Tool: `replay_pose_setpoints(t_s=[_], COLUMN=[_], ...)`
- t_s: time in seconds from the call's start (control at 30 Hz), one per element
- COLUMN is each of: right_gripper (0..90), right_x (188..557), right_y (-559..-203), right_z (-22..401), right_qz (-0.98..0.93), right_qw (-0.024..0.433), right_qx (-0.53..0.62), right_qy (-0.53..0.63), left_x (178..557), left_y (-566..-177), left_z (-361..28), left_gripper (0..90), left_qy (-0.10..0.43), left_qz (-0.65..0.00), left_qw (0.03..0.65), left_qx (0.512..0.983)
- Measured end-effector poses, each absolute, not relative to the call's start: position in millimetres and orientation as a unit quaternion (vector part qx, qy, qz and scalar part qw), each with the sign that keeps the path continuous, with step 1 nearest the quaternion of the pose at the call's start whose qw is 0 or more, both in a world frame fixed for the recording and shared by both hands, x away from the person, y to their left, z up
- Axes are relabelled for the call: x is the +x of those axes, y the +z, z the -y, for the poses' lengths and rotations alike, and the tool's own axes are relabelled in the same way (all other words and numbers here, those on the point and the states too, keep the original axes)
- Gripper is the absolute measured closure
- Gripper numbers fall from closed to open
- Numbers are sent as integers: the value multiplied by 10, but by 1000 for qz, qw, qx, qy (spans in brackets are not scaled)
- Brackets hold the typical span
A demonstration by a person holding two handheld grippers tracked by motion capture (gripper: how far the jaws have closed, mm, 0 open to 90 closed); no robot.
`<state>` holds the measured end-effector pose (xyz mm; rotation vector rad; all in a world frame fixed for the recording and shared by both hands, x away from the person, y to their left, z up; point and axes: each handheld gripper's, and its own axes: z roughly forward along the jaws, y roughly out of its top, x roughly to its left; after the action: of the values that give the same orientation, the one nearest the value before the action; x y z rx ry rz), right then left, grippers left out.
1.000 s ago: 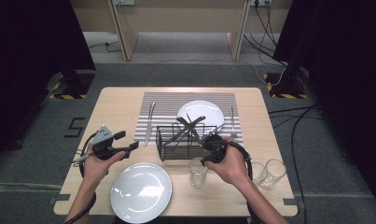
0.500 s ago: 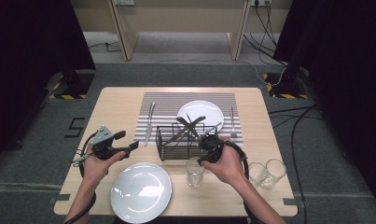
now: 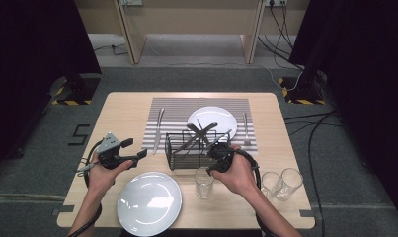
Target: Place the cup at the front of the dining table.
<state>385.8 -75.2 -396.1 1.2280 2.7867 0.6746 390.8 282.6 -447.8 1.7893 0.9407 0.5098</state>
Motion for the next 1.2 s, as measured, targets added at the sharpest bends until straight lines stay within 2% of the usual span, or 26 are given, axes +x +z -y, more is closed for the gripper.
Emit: replay_pose_setpoints(t_s=[0.53,1.0,1.2], right_gripper=[816,639,601], right_x=[3862,3768,3828], right_y=[-3975,-3794,-3685], right_z=[650,930,1245], right_qz=[-893,-867,-839], right_qw=[5,-16,1], right_qx=[387,398,432], right_qy=[230,299,332], left_x=[3895,3880,3873], left_y=[-4461,-4461,-4461], left_z=[-2788,-2702,-2667], left_gripper=[235,235,235], left_qy=[210,201,195], left_qz=[-384,-378,-374], left_qw=[506,508,510], left_qx=[743,748,750])
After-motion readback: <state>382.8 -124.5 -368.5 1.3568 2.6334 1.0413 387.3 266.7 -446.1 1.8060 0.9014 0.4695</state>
